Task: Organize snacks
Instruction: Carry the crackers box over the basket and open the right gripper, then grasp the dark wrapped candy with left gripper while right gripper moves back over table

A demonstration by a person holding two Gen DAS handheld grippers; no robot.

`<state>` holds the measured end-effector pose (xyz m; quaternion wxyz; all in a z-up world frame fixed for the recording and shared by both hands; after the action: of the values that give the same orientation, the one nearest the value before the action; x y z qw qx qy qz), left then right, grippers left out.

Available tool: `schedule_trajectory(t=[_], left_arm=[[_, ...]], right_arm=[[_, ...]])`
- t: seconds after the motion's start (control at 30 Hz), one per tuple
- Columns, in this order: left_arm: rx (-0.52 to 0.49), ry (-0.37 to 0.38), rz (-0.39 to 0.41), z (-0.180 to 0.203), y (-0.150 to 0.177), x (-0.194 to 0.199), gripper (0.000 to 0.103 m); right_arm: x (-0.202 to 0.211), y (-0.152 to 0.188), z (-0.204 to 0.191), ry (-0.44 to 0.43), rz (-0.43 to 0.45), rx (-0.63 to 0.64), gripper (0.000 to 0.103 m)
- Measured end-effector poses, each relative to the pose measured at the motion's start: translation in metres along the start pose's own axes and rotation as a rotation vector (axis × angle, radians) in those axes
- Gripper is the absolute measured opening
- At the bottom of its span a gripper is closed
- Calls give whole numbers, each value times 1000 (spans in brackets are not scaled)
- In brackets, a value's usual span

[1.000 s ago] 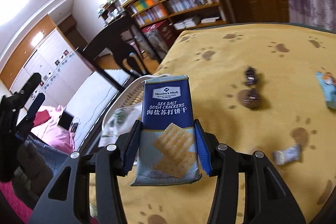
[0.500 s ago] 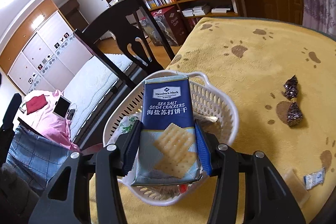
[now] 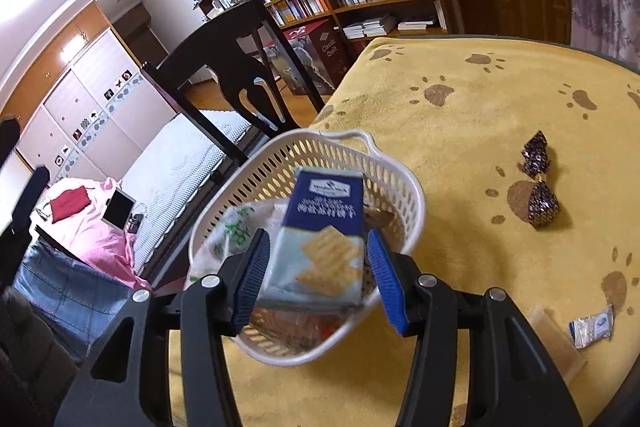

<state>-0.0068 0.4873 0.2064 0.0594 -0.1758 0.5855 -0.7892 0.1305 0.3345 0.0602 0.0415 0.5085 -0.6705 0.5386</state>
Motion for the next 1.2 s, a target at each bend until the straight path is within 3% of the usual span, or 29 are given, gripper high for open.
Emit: schedule_trajectory(t=[0.4, 0.8, 1.07, 1.2], left_arm=[[-12, 16, -14, 6, 4, -2, 85], [-57, 36, -50, 26, 18, -6, 86], [-104, 54, -79, 48, 32, -12, 86], [-131, 64, -95, 60, 41, -16, 91]], right_arm=[[33, 12, 26, 87, 70, 52, 52], [72, 35, 113, 196, 111, -59, 52], [89, 49, 146, 291, 146, -66, 52], [97, 55, 157, 342, 165, -53, 53]])
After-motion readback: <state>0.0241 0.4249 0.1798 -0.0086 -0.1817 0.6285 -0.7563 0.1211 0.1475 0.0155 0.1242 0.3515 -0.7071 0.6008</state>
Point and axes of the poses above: each gripper's, at about its wrist camera, not at the fingertips, and x roughly against the way its jaws point, z to its right, y to its underside, the point moved 5 cm from there along -x, roughly the way its jaws point, and after that the axes turned 5 degrees about z, right-handed, at the moved point
